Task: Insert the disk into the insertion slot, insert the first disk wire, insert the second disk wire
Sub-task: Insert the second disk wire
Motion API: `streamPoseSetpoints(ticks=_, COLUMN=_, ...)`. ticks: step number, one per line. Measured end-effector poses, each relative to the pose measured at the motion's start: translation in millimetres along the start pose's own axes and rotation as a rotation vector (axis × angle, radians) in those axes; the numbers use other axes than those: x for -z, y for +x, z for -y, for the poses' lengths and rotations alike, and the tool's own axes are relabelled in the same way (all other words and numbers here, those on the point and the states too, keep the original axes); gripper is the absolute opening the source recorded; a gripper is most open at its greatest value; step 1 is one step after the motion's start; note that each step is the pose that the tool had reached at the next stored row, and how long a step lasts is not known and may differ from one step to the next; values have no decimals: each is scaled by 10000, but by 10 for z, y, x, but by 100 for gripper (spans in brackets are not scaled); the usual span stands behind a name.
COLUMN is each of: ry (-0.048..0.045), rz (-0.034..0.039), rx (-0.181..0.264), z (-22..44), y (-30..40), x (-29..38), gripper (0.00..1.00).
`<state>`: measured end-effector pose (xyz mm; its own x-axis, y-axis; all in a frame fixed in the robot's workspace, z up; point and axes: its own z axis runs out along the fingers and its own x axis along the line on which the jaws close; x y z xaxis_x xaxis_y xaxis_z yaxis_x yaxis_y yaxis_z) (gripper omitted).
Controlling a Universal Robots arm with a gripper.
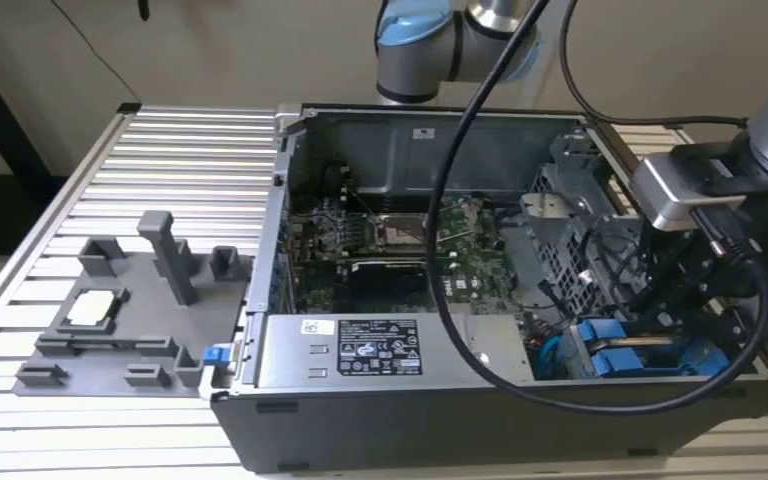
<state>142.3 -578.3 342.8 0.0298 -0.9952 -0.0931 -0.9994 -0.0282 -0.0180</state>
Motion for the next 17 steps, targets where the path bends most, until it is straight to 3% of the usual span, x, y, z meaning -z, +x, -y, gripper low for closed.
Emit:
streamPoseSetpoints(ticks=7, ry=-3, rz=-3, rx=0, z=5, y=-25, x=271, gripper=24)
streamPoseSetpoints(ticks=10, ry=-4, rz=-2, rx=0, z=7, y=-33, x=350, gripper=24)
streamPoseSetpoints(ticks=12, ry=-3, rz=-3, rx=0, z=7, y=-36, x=382, gripper=24)
streamPoseSetpoints(ticks=17, ry=-1, rz=-4, rx=-21, z=7, y=-36, x=383, gripper=24)
